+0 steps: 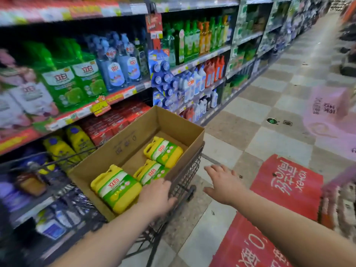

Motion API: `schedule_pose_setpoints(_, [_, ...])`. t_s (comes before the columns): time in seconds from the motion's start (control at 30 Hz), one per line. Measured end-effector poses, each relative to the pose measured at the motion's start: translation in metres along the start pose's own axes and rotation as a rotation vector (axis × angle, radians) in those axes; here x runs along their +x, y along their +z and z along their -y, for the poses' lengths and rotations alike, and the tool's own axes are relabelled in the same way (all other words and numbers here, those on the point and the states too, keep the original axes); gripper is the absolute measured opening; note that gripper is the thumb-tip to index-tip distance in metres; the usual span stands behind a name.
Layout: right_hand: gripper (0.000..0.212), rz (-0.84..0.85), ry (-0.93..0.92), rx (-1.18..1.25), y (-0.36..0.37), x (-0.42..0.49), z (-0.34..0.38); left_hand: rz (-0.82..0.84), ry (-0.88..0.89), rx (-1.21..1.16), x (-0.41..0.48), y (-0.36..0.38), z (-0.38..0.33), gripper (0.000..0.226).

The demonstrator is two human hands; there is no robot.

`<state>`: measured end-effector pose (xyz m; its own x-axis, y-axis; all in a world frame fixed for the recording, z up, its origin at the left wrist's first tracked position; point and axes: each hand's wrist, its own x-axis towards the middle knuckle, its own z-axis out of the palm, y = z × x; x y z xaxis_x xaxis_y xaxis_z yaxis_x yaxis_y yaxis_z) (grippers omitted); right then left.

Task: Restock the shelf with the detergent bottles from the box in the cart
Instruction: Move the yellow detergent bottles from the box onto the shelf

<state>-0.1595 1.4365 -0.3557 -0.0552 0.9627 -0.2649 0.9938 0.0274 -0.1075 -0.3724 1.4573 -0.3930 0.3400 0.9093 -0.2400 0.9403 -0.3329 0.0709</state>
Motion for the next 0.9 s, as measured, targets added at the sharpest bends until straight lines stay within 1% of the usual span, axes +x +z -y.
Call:
schedule_pose_setpoints(0.13, [0.071, 0.011, -0.142, -0.001, -0.001, 0.056, 0.019, -0.021, -0.145, -0.038, 0.019, 0.000, 0.031, 0.053])
schedule_pose_setpoints(0.27, [0.071, 0.045, -0.239, -0.026, 0.003, 0.101, 0.039, 0.011, -0.241, -0.057, 0.042, 0.010, 0.063, 0.055])
schedule_pose_setpoints(0.5, [0.076, 0.102, -0.319, -0.156, -0.012, 0.196, 0.068, 0.031, -0.367, -0.129, 0.084, 0.014, 0.113, 0.055])
schedule_pose_setpoints(0.7, [0.072, 0.197, -0.475, -0.192, 0.006, 0.254, 0.120, 0.067, -0.580, -0.235, 0.081, 0.033, 0.158, 0.065])
schedule_pose_setpoints(0.9, [0.062, 0.344, -0.619, -0.256, 0.039, 0.309, 0.178, 0.112, -0.798, -0.376, 0.074, 0.065, 0.187, 0.079])
